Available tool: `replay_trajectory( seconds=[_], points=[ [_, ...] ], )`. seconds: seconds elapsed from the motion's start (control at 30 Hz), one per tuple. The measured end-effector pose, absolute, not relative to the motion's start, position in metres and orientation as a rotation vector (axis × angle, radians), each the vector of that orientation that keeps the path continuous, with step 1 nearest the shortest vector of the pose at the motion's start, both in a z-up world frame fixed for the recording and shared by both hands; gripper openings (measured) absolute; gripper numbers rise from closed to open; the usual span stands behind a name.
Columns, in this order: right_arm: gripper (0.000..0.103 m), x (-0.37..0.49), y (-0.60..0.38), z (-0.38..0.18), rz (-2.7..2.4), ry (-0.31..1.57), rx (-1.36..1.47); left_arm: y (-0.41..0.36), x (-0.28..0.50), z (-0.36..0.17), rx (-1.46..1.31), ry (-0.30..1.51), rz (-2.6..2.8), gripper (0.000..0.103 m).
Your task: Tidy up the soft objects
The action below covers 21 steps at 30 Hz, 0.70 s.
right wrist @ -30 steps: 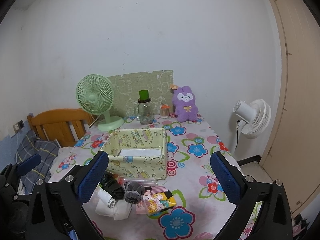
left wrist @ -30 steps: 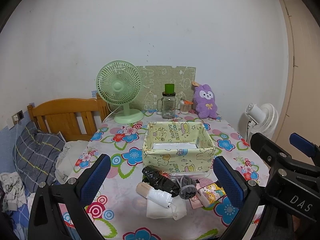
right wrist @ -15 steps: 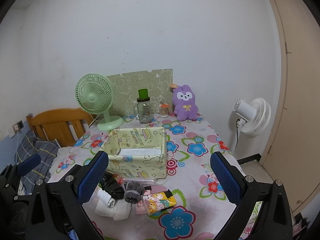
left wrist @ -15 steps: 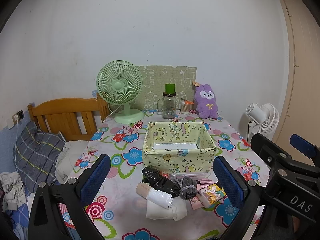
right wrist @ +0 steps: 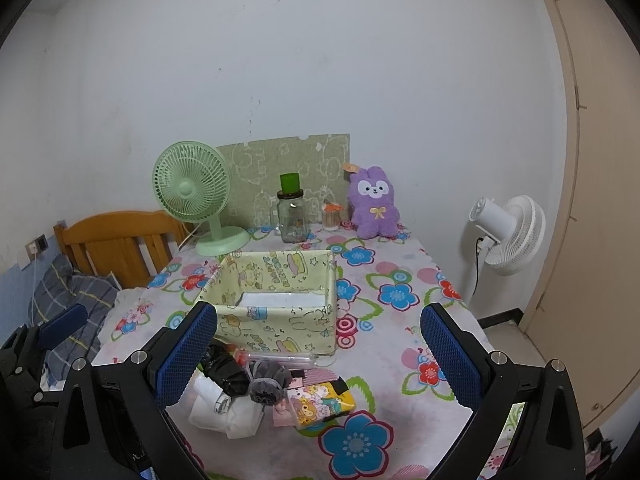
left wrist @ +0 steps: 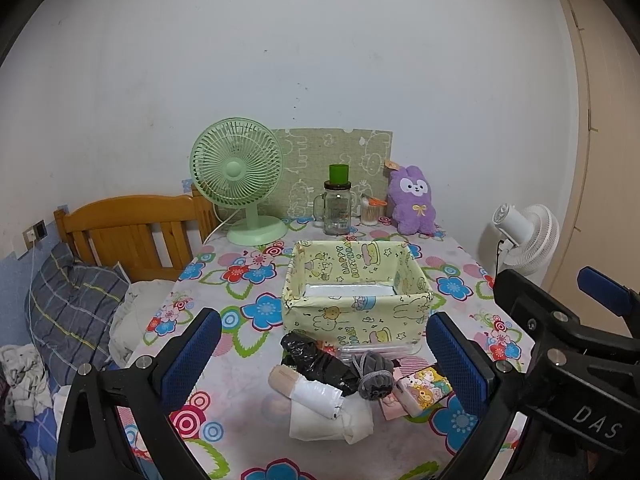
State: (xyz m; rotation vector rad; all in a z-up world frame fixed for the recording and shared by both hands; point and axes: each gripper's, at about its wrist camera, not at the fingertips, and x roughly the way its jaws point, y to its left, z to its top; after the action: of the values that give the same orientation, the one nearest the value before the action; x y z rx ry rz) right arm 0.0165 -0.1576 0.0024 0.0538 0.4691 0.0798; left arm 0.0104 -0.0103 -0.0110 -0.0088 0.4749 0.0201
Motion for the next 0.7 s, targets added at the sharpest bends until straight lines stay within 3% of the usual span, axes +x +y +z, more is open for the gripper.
replay_trajectory(
  seconds=[0.7],
  points=[
    [0.103,0.042,-0.159,-0.029,0.071,0.537,0.069,-0.021,0.034,-0.044,0.013,0.532,-0.010,0.100]
  ],
)
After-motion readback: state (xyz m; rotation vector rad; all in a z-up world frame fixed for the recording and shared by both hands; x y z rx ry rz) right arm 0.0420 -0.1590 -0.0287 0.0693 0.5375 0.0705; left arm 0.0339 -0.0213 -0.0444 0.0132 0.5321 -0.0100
